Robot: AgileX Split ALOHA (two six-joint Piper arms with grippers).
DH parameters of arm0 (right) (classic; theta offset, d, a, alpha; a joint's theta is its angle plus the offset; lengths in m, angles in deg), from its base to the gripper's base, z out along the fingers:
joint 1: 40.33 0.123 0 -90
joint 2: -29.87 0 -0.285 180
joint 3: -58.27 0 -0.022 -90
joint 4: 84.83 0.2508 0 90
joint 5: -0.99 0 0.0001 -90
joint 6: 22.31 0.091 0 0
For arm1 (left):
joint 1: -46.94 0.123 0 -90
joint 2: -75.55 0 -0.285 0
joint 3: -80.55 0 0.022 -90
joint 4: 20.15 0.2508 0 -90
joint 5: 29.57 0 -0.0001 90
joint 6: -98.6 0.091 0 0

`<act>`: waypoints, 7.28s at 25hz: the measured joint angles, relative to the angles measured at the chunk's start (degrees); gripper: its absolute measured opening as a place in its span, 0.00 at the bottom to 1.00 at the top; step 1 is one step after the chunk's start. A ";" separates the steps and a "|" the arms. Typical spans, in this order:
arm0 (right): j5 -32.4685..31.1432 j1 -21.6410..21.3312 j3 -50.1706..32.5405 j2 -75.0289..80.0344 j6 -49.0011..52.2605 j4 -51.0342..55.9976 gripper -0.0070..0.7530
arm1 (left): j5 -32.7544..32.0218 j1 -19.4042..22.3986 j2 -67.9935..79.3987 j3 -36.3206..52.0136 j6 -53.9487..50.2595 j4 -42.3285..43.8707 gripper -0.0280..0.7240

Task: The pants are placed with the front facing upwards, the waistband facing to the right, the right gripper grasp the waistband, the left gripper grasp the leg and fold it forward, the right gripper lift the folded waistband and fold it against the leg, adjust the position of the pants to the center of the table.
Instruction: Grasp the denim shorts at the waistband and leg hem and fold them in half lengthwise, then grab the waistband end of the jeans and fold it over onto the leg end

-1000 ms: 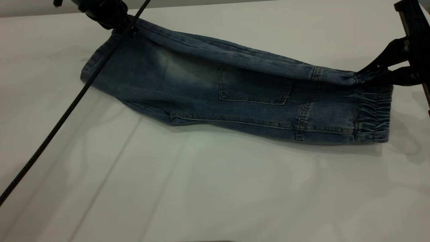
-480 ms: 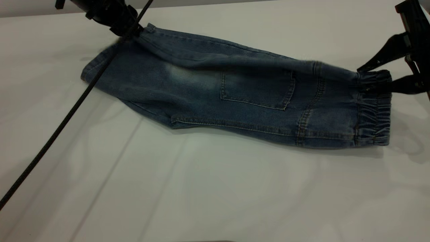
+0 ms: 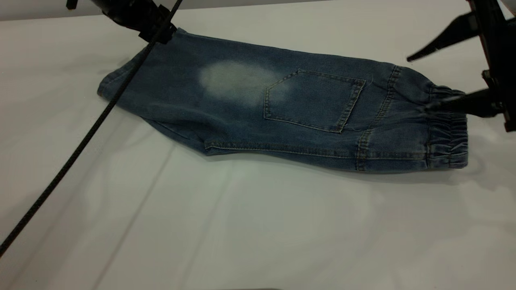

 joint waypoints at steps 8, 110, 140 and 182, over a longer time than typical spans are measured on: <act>-10.33 0.00 -0.72 0.00 -0.97 -10.25 0.65 | -6.46 -1.83 -2.03 -0.02 -0.11 0.00 0.62; -4.90 -3.64 2.91 -13.56 -26.73 -3.40 0.07 | -16.94 -18.93 2.03 -0.52 -10.47 -0.06 0.62; -9.52 3.97 6.31 -13.56 -30.09 -2.29 0.07 | -17.33 -12.88 -15.71 0.02 -10.21 -0.13 0.62; 13.37 31.73 39.74 5.38 1.78 -39.16 0.73 | -33.37 -9.56 -45.36 0.13 -8.98 -0.42 0.62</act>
